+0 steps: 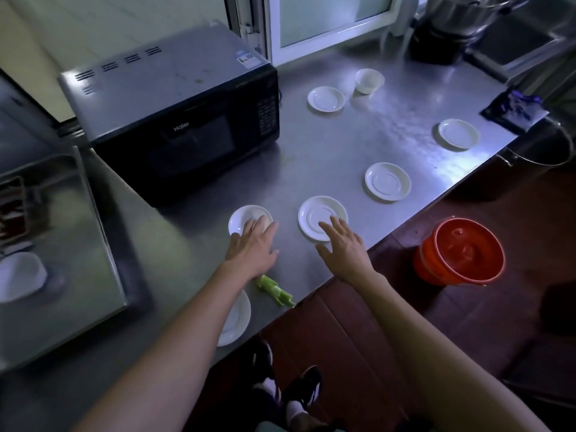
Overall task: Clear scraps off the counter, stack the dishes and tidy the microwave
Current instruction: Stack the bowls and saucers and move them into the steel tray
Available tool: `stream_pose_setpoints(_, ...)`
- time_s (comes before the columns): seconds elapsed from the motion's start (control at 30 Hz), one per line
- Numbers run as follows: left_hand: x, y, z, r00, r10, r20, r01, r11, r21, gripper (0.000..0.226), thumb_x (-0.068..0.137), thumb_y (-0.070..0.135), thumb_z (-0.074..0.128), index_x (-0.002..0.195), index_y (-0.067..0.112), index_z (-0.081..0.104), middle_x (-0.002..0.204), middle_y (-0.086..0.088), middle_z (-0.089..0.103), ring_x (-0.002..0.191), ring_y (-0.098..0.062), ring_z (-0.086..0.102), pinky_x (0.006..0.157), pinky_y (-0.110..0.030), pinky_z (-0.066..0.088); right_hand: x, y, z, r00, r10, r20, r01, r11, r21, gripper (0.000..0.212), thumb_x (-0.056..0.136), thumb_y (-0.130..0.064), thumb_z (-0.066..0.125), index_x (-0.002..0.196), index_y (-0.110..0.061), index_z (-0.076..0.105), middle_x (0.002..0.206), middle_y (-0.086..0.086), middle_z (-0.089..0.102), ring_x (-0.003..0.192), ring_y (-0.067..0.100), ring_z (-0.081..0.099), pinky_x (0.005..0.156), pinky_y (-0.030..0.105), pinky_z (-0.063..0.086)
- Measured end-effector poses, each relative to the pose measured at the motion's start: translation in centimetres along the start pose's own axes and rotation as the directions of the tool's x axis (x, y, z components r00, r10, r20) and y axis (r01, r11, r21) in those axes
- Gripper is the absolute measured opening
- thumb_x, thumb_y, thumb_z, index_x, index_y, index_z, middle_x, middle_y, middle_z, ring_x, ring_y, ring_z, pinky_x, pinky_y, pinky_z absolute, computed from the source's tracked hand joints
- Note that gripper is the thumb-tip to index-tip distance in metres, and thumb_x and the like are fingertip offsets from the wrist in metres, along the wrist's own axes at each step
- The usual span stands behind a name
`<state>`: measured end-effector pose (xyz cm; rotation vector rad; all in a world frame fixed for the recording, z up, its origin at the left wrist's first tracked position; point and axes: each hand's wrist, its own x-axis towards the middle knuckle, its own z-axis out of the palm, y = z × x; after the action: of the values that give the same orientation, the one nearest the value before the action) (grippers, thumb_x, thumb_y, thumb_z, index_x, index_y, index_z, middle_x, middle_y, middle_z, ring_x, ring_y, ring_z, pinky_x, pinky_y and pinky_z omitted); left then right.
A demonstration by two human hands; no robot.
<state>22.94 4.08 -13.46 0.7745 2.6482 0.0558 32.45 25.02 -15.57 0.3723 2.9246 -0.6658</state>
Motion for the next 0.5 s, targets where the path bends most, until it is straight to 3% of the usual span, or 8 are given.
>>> stream_pose_setpoints(0.17,2.7,-1.8,0.2,0.998,-0.068,-0.007,0.067,0.997,-0.048,0.07,0.088,0.039,0.057,0.148,0.031,0.022,0.16,-0.001,0.011,0.148,-0.027,0.005,0.107,-0.057,0.032,3.7,-1.2,0.5,0.997,-0.074,0.013,0.074,0.997,0.001,0.052,0.101,-0.036,0.052,0.15,-0.021,0.038,0.164,0.009,0.024,0.152,0.028,0.018,0.118,0.043,0.025)
stream_pose_setpoints(0.33,5.9,-3.5,1.1,0.987,-0.144,0.067,0.149,0.984,-0.093,0.108,0.081,0.057,0.069,0.156,0.035,-0.006,0.164,-0.002,-0.019,0.15,-0.034,-0.021,0.113,-0.069,0.013,7.7,-2.0,0.9,0.993,-0.105,0.054,0.105,0.994,0.006,0.051,0.102,-0.036,0.05,0.15,-0.022,0.038,0.163,0.006,0.025,0.153,0.025,0.017,0.121,0.044,0.021)
stream_pose_setpoints(0.5,7.9,-4.8,2.5,0.974,-0.166,0.151,0.187,0.972,-0.142,0.117,0.075,0.062,0.073,0.155,0.041,-0.01,0.163,-0.002,-0.025,0.149,-0.034,-0.023,0.113,-0.07,0.013,10.8,-2.1,1.8,0.992,-0.087,0.094,0.089,0.996,-0.017,0.052,0.103,-0.04,0.047,0.151,-0.028,0.035,0.165,0.004,0.022,0.153,0.023,0.016,0.122,0.047,0.021)
